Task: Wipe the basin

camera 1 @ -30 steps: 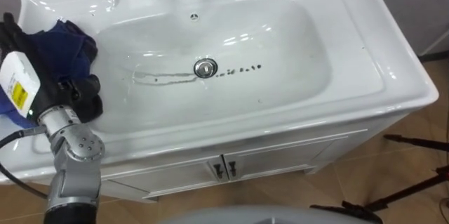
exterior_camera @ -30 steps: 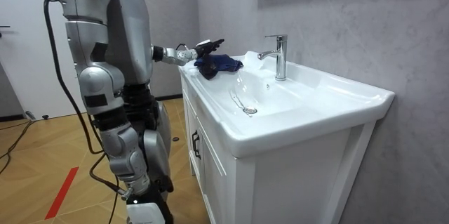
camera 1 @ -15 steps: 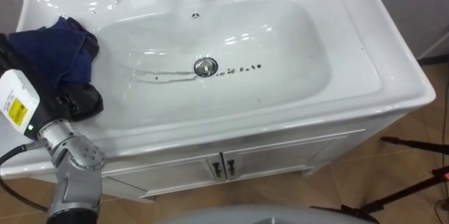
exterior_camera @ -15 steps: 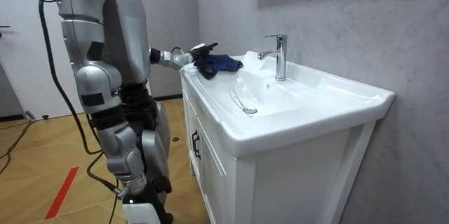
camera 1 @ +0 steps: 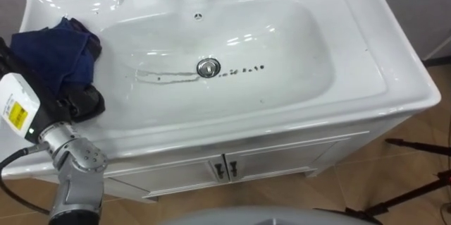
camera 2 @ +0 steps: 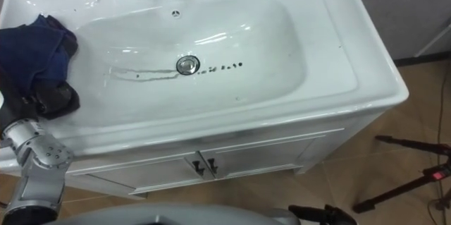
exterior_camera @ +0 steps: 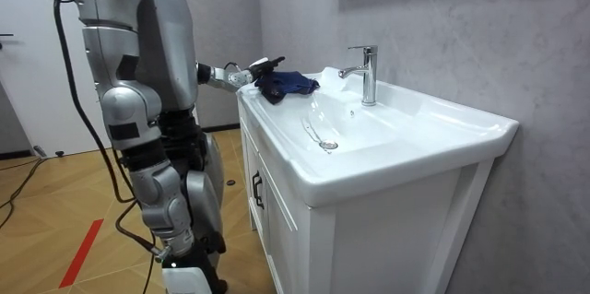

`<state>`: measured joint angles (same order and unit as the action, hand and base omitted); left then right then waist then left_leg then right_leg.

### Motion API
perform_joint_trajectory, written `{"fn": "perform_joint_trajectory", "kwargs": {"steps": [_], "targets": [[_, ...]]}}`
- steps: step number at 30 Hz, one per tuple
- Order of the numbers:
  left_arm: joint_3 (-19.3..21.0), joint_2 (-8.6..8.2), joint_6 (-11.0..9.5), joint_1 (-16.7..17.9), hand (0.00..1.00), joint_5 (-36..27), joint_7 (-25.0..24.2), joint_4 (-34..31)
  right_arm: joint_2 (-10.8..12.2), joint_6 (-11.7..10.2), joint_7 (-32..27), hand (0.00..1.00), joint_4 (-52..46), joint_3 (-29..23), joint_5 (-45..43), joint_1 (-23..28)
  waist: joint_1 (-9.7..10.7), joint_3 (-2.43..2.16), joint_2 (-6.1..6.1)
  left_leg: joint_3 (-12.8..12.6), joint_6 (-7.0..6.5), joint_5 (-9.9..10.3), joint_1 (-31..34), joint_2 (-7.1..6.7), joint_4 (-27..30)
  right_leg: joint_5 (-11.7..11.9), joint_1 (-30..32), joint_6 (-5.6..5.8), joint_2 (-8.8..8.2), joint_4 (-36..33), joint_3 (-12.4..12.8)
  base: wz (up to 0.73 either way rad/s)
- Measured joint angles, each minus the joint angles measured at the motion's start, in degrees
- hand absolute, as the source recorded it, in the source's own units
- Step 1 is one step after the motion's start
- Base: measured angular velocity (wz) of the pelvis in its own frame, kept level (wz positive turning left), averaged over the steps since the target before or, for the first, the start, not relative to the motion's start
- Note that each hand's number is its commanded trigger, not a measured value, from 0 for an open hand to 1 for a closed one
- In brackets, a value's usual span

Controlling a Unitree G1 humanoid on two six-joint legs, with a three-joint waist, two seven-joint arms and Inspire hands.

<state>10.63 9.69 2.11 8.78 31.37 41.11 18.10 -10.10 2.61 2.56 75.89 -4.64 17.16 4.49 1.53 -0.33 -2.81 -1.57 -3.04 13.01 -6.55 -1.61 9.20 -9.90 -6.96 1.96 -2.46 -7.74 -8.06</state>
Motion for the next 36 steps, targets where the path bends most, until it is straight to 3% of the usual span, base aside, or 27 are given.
{"fn": "perform_joint_trajectory", "kwargs": {"steps": [12, 19, 28, 30, 31, 36], "targets": [[0.3, -0.01, 0.0, -0.2, 0.0, 0.7, -0.1, 0.5, 0.0, 1.3, 0.1, 0.0, 0.0, 0.2, 0.2, 0.1, -0.3, -0.33, 0.7, 0.0, 0.0, 0.0, 0.0, 0.01, 0.0, 0.0, -0.2, 0.0, 0.01, 0.0, 0.0, 0.0], [0.3, -0.35, -2.4, -2.1, 0.0, -2.4, -0.2, 9.2, -0.7, 2.4, 0.1, 0.0, -0.4, 0.9, 0.2, 0.0, -0.5, -0.63, 0.53, -0.2, 0.09, -0.1, -1.3, 0.08, -0.6, 0.0, -1.1, 0.0, 0.09, 0.0, 0.0, -0.02], [1.0, 0.14, -2.6, -3.4, 0.0, -2.6, -2.0, 13.7, -1.2, 3.8, -0.2, 0.0, -2.4, 0.8, 0.1, 1.3, -1.8, -0.98, -0.34, -1.2, 0.84, -0.5, -2.7, 0.98, -1.7, 0.3, -1.4, -0.63, 1.11, 0.0, 1.3, -0.1], [1.0, 0.11, -2.7, -3.4, 0.82, -2.5, -2.7, 14.2, -1.3, 4.0, 0.0, 0.0, -2.7, 0.7, 0.0, 1.4, -1.8, -1.0, -0.44, -1.1, 0.95, -0.5, -2.7, 1.02, -1.8, 0.3, -1.4, -0.76, 1.17, 0.0, 1.3, -0.02], [0.9, 0.11, -2.7, -3.4, 1.0, -2.4, -2.9, 14.3, -1.4, 4.5, 0.0, 0.0, -3.1, 0.5, 0.1, 1.4, -1.8, -1.0, -0.45, -1.1, 1.0, -0.5, -2.7, 1.09, -1.8, 0.3, -1.4, -0.82, 1.25, 0.0, 1.3, 0.0], [0.9, 0.77, -2.9, -3.4, 1.0, -1.7, -2.7, 14.8, -1.5, 5.4, 0.2, 0.0, -3.6, 0.0, -1.1, 1.4, -2.0, -1.07, -0.51, -1.1, 1.27, -0.5, -3.0, 1.27, -1.7, 0.1, -1.5, -1.15, 1.43, -0.2, 1.3, 0.0]]}}
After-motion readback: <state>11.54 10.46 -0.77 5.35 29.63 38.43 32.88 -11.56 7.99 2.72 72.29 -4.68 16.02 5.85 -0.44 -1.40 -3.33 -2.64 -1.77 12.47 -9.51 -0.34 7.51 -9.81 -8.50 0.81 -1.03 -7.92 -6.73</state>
